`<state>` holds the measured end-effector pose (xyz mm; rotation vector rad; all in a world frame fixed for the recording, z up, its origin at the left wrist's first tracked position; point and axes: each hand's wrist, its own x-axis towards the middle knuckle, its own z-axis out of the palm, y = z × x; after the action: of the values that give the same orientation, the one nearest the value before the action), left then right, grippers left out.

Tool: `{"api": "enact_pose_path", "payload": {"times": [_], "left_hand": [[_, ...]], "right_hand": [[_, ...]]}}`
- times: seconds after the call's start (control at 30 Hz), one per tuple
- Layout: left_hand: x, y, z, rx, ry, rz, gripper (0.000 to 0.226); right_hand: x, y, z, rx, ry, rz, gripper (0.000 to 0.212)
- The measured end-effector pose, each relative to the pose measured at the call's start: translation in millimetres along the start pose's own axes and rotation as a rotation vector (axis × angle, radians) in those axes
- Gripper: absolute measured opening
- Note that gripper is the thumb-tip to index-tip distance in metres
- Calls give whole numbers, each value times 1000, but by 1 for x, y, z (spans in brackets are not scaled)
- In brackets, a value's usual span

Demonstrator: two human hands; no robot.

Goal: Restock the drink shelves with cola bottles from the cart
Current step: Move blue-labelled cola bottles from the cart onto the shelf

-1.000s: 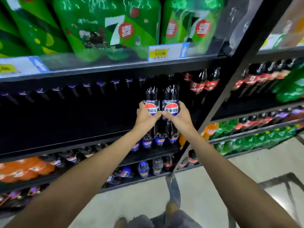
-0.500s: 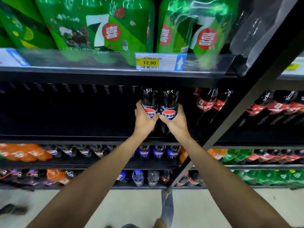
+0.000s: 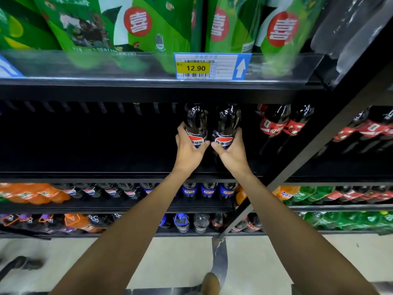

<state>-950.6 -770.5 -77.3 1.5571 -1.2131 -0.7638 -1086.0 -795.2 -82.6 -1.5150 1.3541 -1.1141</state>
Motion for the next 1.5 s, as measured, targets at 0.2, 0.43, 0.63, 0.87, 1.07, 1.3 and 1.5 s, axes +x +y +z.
{"api": "enact_pose_path", "payload": {"times": [0.2, 0.43, 0.63, 0.87, 1.07, 1.3, 1.5], "left_hand": [[1, -5, -3, -5, 23, -2, 87], [-4, -29, -14, 69, -45, 9, 85], [-11, -60, -12, 134, -68, 47, 77], [31, -52, 24, 202, -18, 130, 72], [71, -46, 53, 319, 13, 145, 72], [106, -40, 79, 480, 83, 159, 75], [123, -44, 91, 551, 148, 207, 74]], "right_hand": [[-3, -1, 0, 4, -18, 12, 75], [-7, 2, 5, 29, -8, 9, 76], [-18, 29, 19, -18, 105, 82, 67], [20, 47, 26, 28, 231, 24, 58], [68, 56, 26, 59, 283, 27, 63], [117, 63, 25, -35, 318, -10, 63], [146, 68, 25, -92, 327, -22, 61]]}}
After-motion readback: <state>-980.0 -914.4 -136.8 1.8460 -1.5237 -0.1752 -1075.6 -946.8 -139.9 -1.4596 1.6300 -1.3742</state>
